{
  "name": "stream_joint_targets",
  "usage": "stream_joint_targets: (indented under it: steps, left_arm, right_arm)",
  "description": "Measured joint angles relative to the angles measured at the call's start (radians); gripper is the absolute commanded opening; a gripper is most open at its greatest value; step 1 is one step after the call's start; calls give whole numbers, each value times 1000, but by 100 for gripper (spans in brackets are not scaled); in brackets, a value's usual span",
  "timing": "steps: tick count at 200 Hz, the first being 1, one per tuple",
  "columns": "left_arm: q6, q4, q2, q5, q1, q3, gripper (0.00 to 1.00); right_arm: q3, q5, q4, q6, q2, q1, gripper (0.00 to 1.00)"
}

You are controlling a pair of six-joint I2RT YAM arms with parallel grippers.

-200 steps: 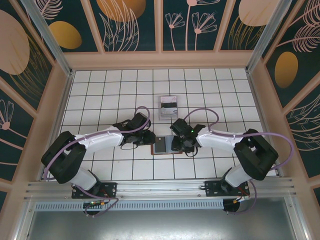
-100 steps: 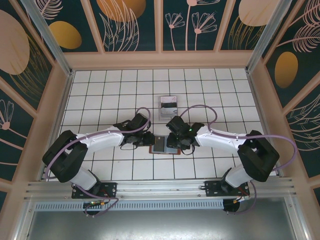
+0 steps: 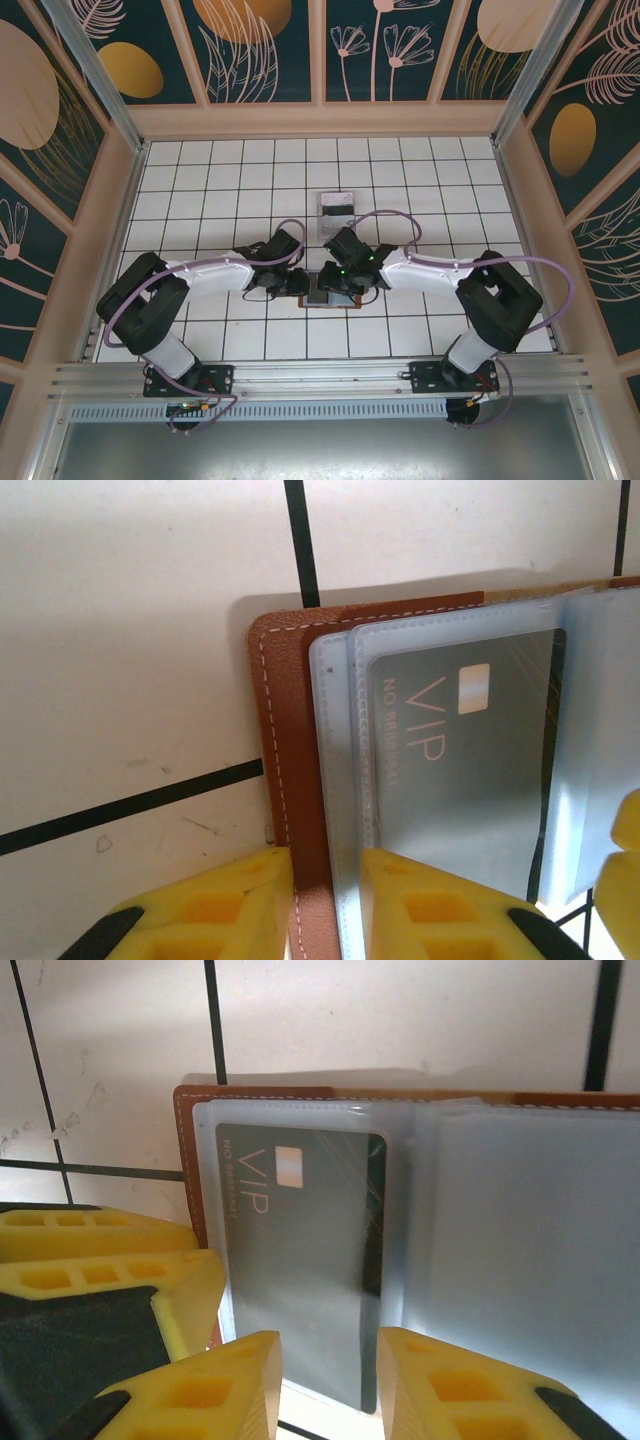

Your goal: Take the credit cards out of the card holder

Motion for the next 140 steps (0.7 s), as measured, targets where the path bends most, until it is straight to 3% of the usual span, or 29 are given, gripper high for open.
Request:
stream_joint_targets:
  steps: [140]
  left_arm:
    - [0,-1,1,-3,2,0,24]
  right_arm:
    - [48,3,3,-27,89,0,28]
